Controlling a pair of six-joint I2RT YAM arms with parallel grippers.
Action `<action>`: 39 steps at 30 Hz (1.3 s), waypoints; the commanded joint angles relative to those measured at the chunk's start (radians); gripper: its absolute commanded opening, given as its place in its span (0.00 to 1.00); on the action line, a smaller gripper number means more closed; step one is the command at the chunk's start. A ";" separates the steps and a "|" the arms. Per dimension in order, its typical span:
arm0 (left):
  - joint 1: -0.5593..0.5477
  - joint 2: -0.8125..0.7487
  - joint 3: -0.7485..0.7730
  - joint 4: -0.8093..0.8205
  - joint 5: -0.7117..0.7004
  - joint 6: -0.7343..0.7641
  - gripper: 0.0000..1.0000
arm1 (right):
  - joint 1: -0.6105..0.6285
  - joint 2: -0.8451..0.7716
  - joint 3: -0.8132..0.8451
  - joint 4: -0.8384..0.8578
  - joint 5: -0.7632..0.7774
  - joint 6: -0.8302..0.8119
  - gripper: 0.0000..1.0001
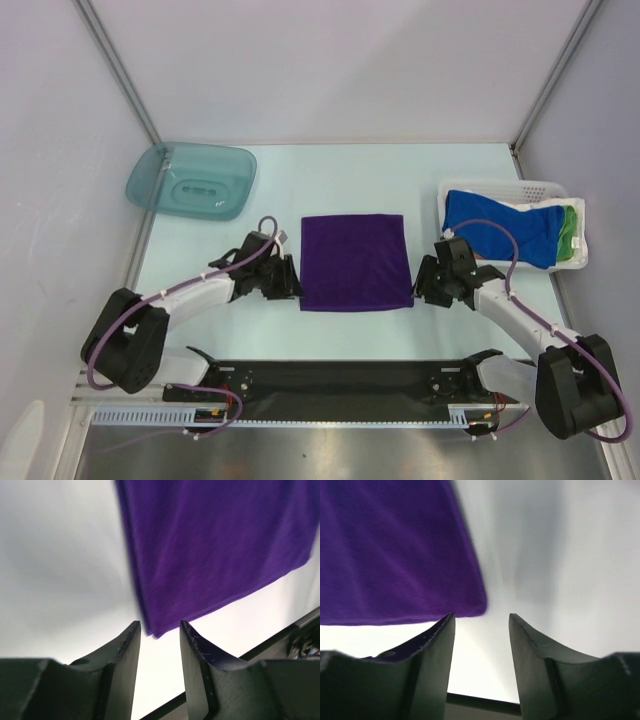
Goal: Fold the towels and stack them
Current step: Fold the towel
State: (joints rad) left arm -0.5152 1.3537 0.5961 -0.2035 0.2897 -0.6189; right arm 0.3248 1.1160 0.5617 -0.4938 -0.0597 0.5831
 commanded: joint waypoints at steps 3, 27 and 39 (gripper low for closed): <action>0.027 -0.009 0.235 -0.079 -0.124 0.045 0.43 | -0.004 0.071 0.225 0.087 0.046 -0.015 0.55; 0.141 0.720 0.847 -0.056 -0.218 0.163 0.35 | -0.076 0.840 0.785 0.209 0.155 -0.140 0.35; 0.152 0.822 0.938 -0.119 -0.284 0.185 0.34 | -0.089 0.930 0.863 0.204 0.195 -0.160 0.37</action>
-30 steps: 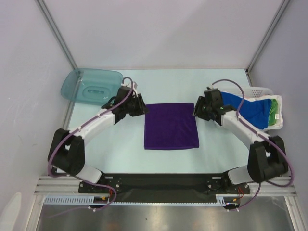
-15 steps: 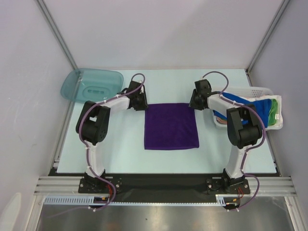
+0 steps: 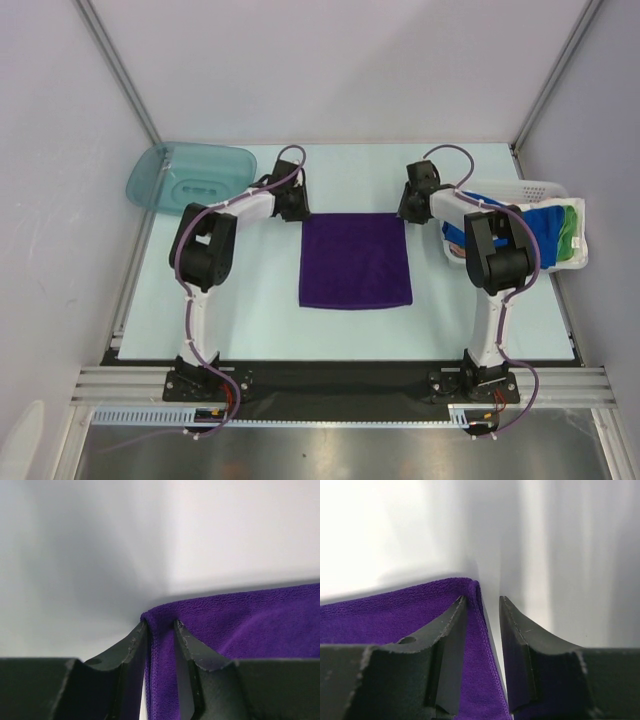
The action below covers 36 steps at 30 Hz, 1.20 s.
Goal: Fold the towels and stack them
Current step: Fold the towel
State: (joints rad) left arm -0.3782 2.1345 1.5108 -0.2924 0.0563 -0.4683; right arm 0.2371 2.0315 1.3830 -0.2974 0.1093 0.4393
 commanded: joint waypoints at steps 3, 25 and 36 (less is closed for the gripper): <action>0.016 0.047 0.031 -0.033 -0.053 0.043 0.34 | 0.001 0.022 0.050 0.007 0.030 -0.014 0.37; 0.018 0.001 0.103 -0.106 -0.159 0.112 0.44 | 0.018 -0.024 0.027 0.092 -0.010 -0.027 0.37; 0.019 0.076 0.130 -0.083 -0.095 0.109 0.43 | 0.019 0.010 0.045 0.093 -0.031 -0.045 0.37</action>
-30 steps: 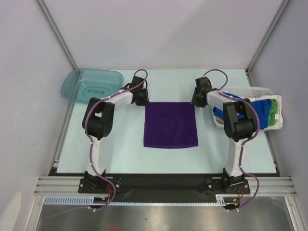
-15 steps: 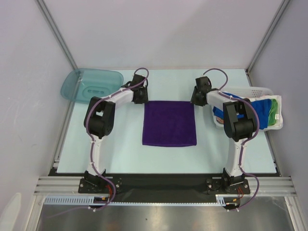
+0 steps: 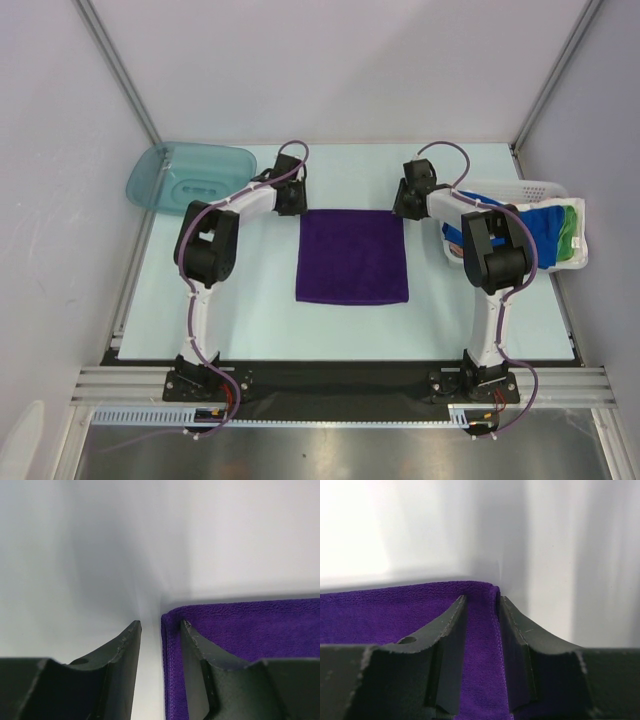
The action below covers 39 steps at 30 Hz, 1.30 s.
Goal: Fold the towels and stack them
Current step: Fold the towel
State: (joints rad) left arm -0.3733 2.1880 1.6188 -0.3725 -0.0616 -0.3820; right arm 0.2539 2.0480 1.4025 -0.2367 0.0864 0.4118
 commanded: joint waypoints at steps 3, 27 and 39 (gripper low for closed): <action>0.014 0.030 0.018 0.010 0.040 0.017 0.43 | 0.002 -0.002 0.020 0.036 -0.010 -0.018 0.36; 0.010 0.061 0.015 0.055 0.121 -0.021 0.01 | 0.004 0.031 0.027 0.034 0.015 -0.031 0.11; 0.037 0.062 0.153 0.053 0.140 0.000 0.00 | -0.016 -0.020 0.032 0.066 -0.002 -0.042 0.00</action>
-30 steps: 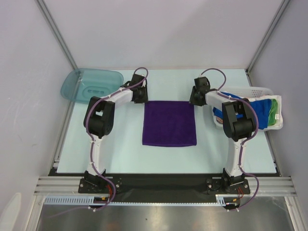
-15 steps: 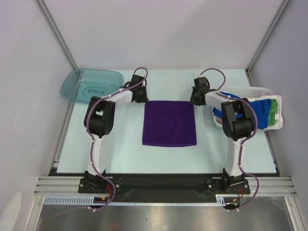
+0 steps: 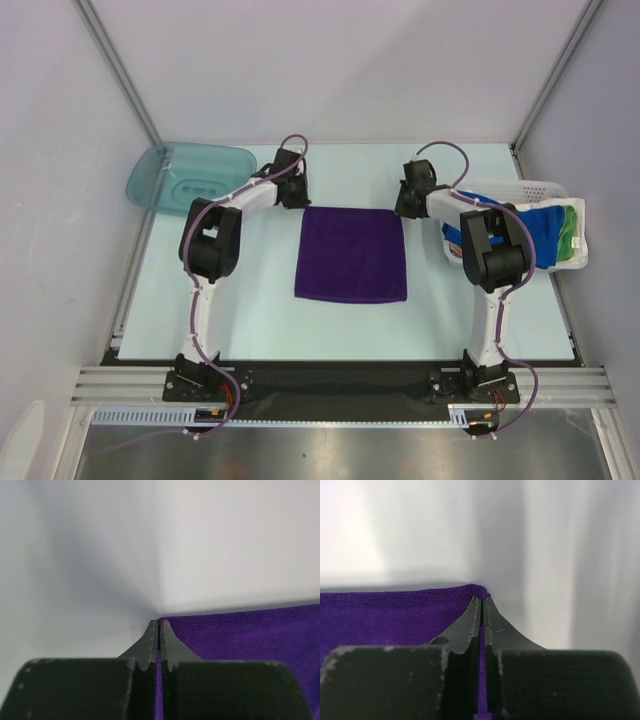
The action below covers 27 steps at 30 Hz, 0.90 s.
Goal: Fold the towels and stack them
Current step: Fold the towel
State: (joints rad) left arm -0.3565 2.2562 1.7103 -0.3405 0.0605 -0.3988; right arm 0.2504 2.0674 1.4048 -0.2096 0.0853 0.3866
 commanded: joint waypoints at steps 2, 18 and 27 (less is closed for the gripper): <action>0.030 -0.012 0.069 0.035 0.025 0.014 0.00 | -0.019 -0.058 0.025 0.058 -0.007 -0.015 0.00; 0.050 -0.198 -0.165 0.222 0.076 -0.049 0.00 | -0.036 -0.249 -0.139 0.170 -0.032 0.000 0.00; 0.040 -0.360 -0.403 0.324 0.073 -0.083 0.00 | -0.023 -0.345 -0.271 0.184 -0.021 0.015 0.00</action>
State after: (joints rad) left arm -0.3191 1.9842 1.3621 -0.0849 0.1448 -0.4671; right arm 0.2272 1.7912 1.1610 -0.0639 0.0364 0.3927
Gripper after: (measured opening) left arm 0.011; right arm 0.024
